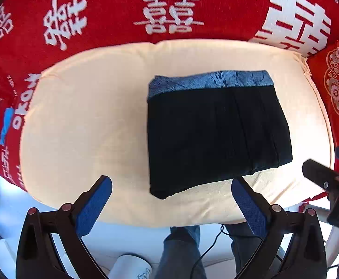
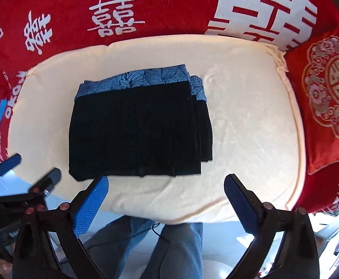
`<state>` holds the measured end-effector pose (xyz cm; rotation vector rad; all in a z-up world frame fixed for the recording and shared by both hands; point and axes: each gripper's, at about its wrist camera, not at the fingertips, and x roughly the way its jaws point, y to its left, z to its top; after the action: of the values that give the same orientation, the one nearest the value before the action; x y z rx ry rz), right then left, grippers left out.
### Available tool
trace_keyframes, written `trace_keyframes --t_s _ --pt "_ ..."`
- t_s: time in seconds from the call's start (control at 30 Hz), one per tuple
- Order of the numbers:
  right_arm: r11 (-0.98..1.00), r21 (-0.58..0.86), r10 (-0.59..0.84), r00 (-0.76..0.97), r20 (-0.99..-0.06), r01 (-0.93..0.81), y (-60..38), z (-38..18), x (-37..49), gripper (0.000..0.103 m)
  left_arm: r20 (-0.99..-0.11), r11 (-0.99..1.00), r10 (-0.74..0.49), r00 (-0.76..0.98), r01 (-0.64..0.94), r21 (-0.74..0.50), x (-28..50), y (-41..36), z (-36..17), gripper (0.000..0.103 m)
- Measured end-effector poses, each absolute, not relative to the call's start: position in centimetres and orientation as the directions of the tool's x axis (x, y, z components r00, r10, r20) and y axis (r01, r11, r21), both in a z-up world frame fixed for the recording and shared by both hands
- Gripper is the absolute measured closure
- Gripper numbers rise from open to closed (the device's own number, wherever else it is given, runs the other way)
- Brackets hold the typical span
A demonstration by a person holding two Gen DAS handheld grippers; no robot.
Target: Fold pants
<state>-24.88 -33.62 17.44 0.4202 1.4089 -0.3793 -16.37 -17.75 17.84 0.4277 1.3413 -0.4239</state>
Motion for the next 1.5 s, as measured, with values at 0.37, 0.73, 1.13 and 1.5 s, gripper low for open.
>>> trace_keyframes --t_s 0.37,0.73,1.13,1.5 --pt "0.875 0.01 -0.047 0.104 -0.993 0.484 -32.6 20.5 -27.1 0.003 -0.973 0.829 -0.024 0.228 0.549 0.108 -18.7 -17.1 20.6 0.0" --pt "0.908 0.034 -0.007 0.096 -0.995 0.417 -33.7 20.3 -27.5 0.003 -0.978 0.861 0.034 0.204 0.49 0.132 -20.4 -18.6 20.3 0.0" --pt "0.902 0.049 0.012 0.09 -0.996 0.428 -34.3 19.9 -27.3 0.003 -0.981 0.853 0.049 0.19 0.503 0.14 -20.4 -18.8 20.2 0.0" --pt "0.901 0.045 0.012 0.077 -0.997 0.431 -34.2 19.4 -27.1 0.003 -0.982 0.85 0.045 0.182 0.51 0.133 -20.3 -18.7 20.0 0.0"
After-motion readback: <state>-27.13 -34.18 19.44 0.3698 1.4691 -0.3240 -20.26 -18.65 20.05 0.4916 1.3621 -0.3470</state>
